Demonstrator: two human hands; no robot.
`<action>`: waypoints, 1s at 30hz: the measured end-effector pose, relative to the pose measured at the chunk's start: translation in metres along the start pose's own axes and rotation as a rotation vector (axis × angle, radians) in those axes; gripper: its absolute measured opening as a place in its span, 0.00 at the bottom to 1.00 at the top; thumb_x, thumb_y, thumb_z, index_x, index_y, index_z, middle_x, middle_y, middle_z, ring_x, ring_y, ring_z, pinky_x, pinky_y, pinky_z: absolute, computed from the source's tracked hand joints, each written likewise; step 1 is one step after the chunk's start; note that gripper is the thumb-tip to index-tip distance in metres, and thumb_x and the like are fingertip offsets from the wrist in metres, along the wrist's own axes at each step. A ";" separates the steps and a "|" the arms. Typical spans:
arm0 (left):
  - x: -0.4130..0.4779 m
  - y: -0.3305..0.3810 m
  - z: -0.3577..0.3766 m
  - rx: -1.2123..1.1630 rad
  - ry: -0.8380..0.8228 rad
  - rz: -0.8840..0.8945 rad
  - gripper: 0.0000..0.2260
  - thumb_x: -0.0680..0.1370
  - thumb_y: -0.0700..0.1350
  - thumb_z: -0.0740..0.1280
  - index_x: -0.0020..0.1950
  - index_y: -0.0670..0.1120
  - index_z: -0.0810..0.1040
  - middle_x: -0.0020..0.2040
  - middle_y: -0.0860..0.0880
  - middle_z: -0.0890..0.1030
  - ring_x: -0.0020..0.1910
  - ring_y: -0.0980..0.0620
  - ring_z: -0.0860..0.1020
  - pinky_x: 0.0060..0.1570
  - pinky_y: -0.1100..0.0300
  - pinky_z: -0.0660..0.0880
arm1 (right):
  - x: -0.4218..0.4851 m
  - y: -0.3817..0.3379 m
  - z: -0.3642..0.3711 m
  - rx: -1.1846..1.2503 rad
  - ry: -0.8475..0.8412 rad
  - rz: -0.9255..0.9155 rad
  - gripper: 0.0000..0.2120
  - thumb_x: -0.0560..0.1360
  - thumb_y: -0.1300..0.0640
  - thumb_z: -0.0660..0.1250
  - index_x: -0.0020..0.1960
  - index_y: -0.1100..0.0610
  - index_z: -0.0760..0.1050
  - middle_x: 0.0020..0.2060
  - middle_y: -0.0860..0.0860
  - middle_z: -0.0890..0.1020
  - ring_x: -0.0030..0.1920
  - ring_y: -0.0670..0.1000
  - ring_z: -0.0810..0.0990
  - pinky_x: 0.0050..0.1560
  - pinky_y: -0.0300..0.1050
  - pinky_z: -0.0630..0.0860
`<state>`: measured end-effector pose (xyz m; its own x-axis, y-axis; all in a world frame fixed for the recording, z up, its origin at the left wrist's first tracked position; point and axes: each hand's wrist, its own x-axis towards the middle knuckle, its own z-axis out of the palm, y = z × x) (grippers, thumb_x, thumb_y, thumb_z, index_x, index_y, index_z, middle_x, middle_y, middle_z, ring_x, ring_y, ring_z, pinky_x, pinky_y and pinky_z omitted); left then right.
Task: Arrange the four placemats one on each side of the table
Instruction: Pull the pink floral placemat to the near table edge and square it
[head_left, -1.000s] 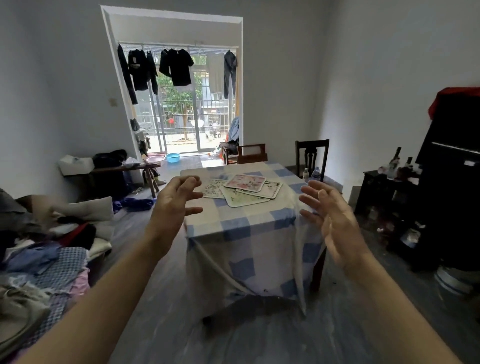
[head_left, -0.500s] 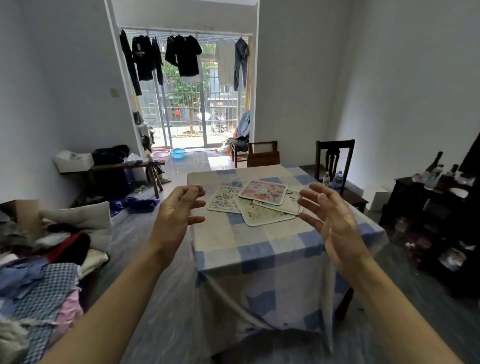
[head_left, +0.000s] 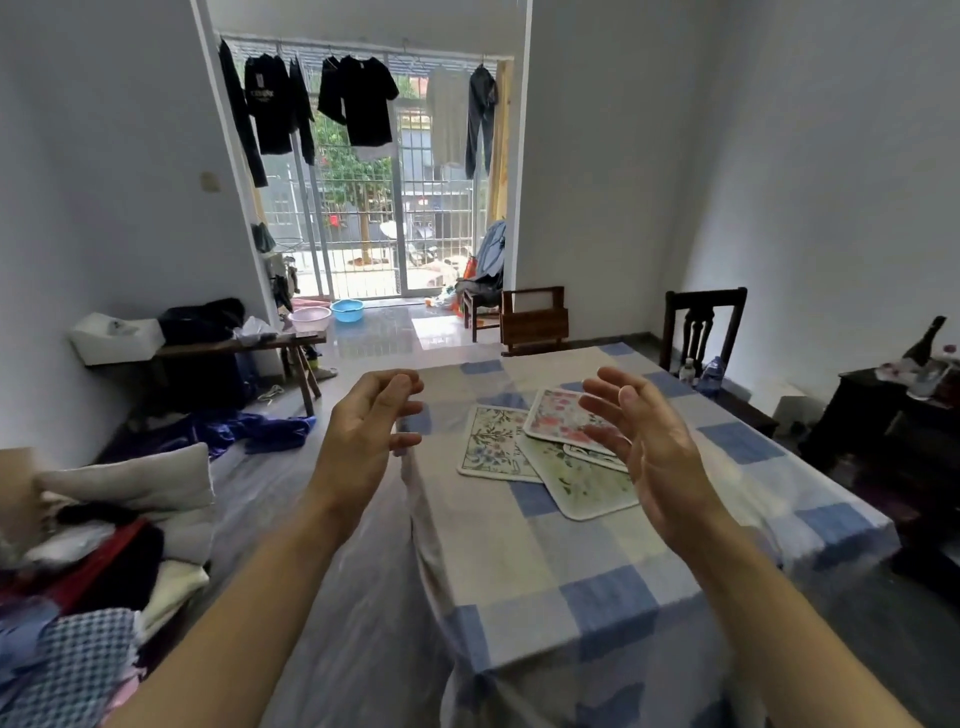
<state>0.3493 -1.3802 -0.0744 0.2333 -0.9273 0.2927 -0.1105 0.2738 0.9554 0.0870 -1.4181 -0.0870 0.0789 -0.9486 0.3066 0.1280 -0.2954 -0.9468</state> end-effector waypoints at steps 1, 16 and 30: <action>0.017 -0.008 -0.006 -0.002 -0.009 0.006 0.14 0.81 0.54 0.58 0.61 0.49 0.76 0.60 0.50 0.79 0.59 0.51 0.78 0.54 0.51 0.79 | 0.014 0.008 0.009 0.004 0.009 0.000 0.22 0.76 0.43 0.61 0.66 0.51 0.74 0.62 0.49 0.80 0.63 0.49 0.78 0.67 0.58 0.72; 0.313 -0.102 -0.036 0.069 -0.196 0.013 0.13 0.82 0.53 0.57 0.60 0.48 0.76 0.61 0.49 0.79 0.60 0.49 0.78 0.56 0.47 0.79 | 0.250 0.112 0.094 0.034 0.193 -0.052 0.25 0.73 0.38 0.64 0.65 0.49 0.75 0.62 0.49 0.80 0.64 0.48 0.78 0.66 0.55 0.73; 0.573 -0.224 -0.082 -0.020 -0.420 0.011 0.13 0.83 0.53 0.57 0.60 0.49 0.76 0.58 0.51 0.80 0.56 0.51 0.80 0.47 0.60 0.80 | 0.438 0.209 0.207 -0.148 0.399 -0.011 0.24 0.75 0.39 0.61 0.65 0.50 0.74 0.61 0.48 0.80 0.63 0.47 0.78 0.66 0.55 0.73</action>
<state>0.5870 -1.9519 -0.1180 -0.1821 -0.9466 0.2660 -0.0911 0.2856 0.9540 0.3528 -1.8719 -0.1306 -0.3145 -0.9064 0.2821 -0.0186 -0.2913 -0.9565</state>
